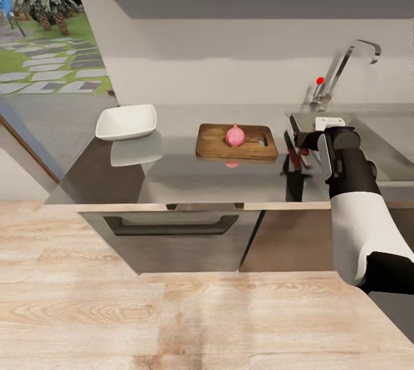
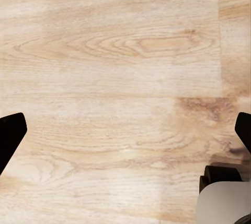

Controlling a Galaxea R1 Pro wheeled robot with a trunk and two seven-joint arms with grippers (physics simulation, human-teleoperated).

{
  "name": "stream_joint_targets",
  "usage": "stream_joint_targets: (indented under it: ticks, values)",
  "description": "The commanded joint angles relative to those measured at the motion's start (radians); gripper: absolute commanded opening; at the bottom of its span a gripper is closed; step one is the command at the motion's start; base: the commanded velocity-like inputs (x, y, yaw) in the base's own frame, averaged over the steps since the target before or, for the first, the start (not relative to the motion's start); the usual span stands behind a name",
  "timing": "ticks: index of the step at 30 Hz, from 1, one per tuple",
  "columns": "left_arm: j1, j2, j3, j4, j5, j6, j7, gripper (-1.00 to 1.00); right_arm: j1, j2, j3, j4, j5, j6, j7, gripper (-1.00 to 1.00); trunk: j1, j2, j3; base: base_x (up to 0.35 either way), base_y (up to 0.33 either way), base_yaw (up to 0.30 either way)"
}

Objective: In the kitchen, take the Vidalia onion out of the sink, dice it on the chopping board with the paring knife, put the diced onion into the bowl on the countertop, then place both the paring knife and the chopping board into the sink.

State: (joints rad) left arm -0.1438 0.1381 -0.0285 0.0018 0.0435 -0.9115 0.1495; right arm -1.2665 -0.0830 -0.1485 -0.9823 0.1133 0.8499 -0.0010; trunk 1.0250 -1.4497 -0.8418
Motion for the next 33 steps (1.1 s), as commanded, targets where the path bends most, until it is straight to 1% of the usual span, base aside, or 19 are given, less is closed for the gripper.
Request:
stream_joint_targets:
  ticks: [1,33]
  values:
    - [0.000,0.000,-0.004,0.000,0.004,-0.003,0.001,1.00,-0.001,0.000,0.000,-0.001,0.006,0.005,0.003,-1.00,0.000,0.000,0.001,0.000,0.000,0.000]
    - [0.000,0.000,-0.004,0.000,0.004,-0.003,0.001,1.00,-0.001,0.000,0.001,-0.001,0.006,0.005,0.003,-1.00,0.000,0.000,0.051,0.000,0.000,0.000]
